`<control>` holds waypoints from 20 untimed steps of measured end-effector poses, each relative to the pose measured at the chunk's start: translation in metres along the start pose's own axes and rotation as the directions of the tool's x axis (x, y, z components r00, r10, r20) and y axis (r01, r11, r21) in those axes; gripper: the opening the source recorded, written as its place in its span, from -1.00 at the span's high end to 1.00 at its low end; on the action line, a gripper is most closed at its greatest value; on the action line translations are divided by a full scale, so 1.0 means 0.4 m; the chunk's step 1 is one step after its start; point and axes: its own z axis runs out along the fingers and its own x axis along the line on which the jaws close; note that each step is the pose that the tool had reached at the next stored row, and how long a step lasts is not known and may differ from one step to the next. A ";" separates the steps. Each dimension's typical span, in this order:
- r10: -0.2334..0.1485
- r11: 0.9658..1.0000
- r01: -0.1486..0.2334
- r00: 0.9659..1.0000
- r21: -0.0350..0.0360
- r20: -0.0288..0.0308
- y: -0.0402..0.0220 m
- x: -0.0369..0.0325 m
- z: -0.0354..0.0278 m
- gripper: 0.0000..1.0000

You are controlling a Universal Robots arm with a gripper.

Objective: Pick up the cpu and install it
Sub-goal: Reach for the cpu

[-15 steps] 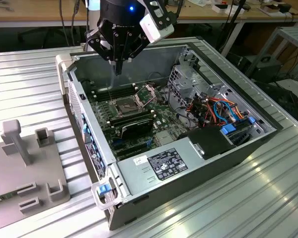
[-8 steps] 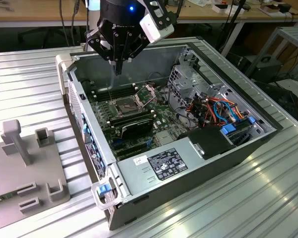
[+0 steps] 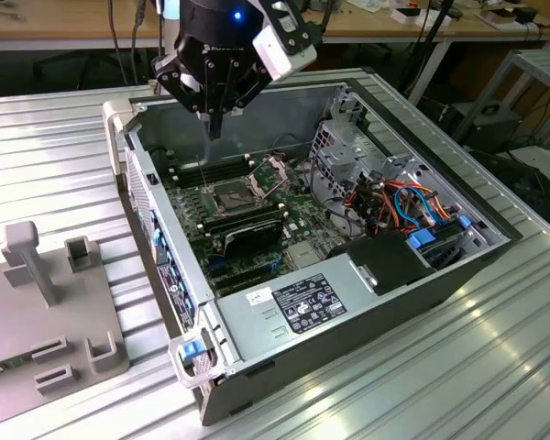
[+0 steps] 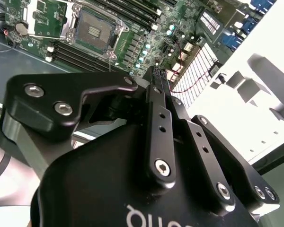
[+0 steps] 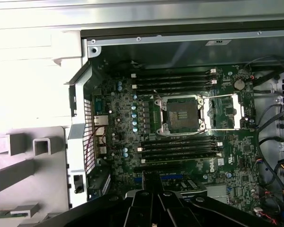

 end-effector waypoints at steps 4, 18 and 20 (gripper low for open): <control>0.000 1.000 0.000 1.000 0.000 0.000 -0.001 0.017 0.000 0.79; 0.000 1.000 0.000 1.000 0.001 0.000 -0.004 0.082 -0.001 0.79; 0.000 1.000 0.000 1.000 0.000 0.000 -0.004 0.090 -0.001 0.79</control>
